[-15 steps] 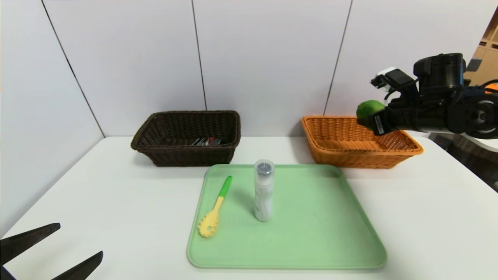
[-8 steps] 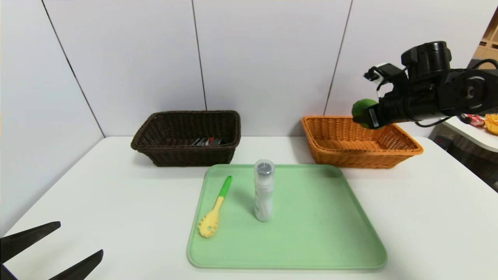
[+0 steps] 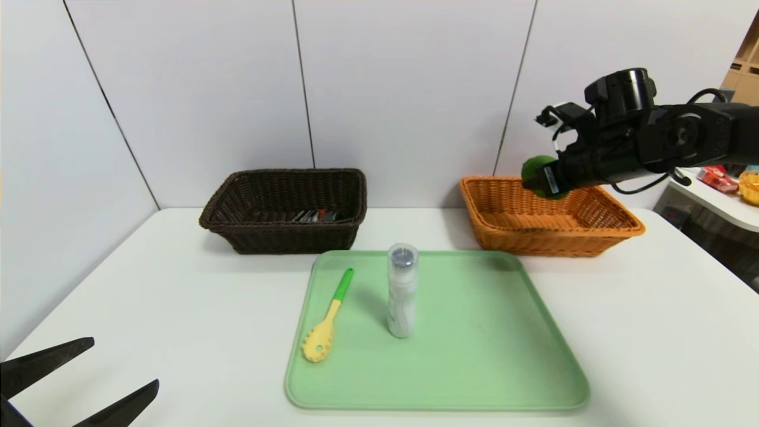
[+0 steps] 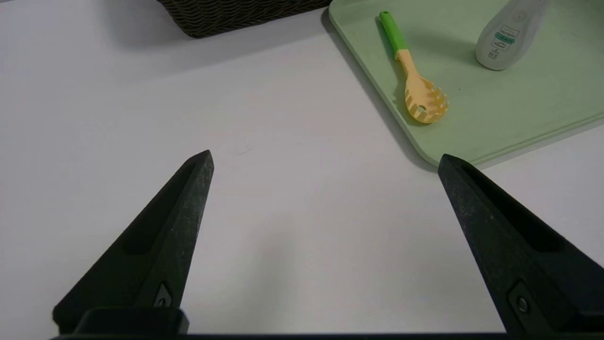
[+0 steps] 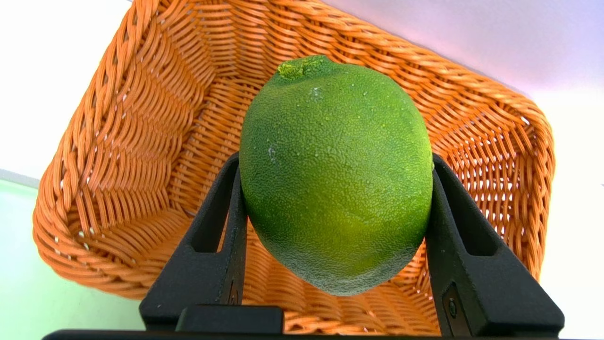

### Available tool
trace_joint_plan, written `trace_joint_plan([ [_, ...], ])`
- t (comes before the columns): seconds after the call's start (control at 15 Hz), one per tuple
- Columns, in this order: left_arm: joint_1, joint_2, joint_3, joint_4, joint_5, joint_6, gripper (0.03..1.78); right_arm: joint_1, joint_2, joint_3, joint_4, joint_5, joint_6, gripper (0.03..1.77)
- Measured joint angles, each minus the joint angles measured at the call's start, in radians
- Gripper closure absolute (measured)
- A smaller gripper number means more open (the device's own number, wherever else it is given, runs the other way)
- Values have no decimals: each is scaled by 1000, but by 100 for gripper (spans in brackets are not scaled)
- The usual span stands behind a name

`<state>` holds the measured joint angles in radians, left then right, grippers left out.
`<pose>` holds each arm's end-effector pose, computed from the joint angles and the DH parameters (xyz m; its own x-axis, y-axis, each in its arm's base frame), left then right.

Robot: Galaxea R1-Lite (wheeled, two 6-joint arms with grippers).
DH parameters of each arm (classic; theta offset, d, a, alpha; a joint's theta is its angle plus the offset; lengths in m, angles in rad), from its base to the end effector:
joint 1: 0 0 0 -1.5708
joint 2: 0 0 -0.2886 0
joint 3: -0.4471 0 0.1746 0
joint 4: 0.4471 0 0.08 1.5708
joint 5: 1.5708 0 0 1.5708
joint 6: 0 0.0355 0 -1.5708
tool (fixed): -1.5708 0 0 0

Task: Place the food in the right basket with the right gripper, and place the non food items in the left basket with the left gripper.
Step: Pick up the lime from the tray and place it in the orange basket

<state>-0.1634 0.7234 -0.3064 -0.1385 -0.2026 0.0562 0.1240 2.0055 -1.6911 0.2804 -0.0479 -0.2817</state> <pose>0.0665 -0.0182 0.1647 0.8965 -0.3517 -0.2693 0.3649 0.9310 -0.0012 0.3875 0.0466 0.2202 0.8269 0.0548 -0.5597 -0.2354 0.9376 -0.2560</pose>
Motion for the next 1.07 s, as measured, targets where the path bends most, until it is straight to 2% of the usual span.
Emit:
trace_joint_plan([
  [0.53, 1, 0, 3, 0, 0, 0, 12, 8, 89, -119, 107, -13, 9, 78],
  [1.07, 0, 0, 11, 0, -1, 0, 12, 13, 132, -96, 104, -11, 8, 78],
])
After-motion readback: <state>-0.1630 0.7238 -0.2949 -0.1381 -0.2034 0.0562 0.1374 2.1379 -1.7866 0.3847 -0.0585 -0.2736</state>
